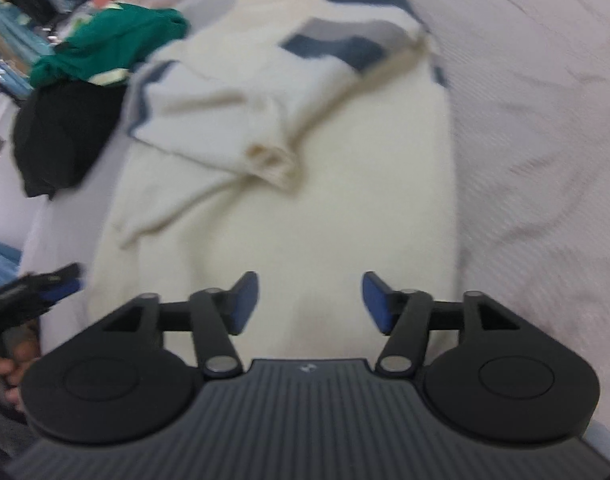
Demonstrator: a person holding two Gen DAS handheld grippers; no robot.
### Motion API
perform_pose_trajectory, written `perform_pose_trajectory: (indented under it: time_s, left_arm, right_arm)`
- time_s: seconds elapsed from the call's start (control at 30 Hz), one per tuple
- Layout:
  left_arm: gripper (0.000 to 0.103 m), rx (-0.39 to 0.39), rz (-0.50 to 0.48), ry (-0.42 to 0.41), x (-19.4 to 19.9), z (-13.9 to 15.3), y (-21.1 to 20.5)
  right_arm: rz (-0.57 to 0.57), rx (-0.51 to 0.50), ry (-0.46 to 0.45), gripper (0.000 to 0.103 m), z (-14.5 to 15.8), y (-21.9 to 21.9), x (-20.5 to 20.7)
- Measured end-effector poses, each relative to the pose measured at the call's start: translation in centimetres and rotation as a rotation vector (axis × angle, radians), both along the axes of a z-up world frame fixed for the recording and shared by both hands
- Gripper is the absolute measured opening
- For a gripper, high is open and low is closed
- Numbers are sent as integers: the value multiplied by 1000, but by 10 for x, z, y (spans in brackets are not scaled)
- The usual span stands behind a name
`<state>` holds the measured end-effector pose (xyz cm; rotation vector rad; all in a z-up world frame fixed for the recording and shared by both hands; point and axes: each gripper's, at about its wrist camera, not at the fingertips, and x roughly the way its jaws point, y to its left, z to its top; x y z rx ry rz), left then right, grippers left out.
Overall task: Fold large clothes
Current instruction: 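Move both grippers to the sweater side edge to fold it inward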
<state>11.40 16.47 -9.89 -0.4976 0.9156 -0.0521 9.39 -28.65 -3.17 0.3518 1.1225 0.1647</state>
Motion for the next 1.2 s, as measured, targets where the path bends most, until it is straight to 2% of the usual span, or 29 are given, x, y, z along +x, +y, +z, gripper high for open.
perform_pose_trajectory:
  time_s: [0.07,0.2,0.33,0.53,0.67,0.83,0.93,1.03,1.13,1.2]
  left_arm:
    - [63,-38,50,34,-1,-4,17]
    - [63,-132,129,104,4,-19,39]
    - [63,-102,143,133,15,-26,34]
    - [63,-89,128,192,25,-39,27]
    - [64,-134,99,181,26,-41,26]
    - [65,-210,46,135,20,-40,25]
    - [65,-275,3,75,11,-36,25]
    - [65,-308,-33,39,7,-33,21]
    - [65,-291,-25,69,8,-34,19]
    - [65,-271,-12,108,9,-37,18]
  right_arm:
    - [-39,8,36,67,-9,-12,2]
    - [-189,11,97,71,-32,-35,10]
    - [-262,28,119,72,-46,-45,23]
    - [-248,48,180,73,-63,-41,41]
    - [-230,133,182,74,-61,-43,39]
    - [-166,296,145,74,-54,-44,32]
    - [-126,379,93,74,-47,-43,27]
    - [-77,460,18,74,-39,-41,24]
    - [-28,539,-6,74,-38,-39,24]
    - [-23,537,0,74,-36,-37,25]
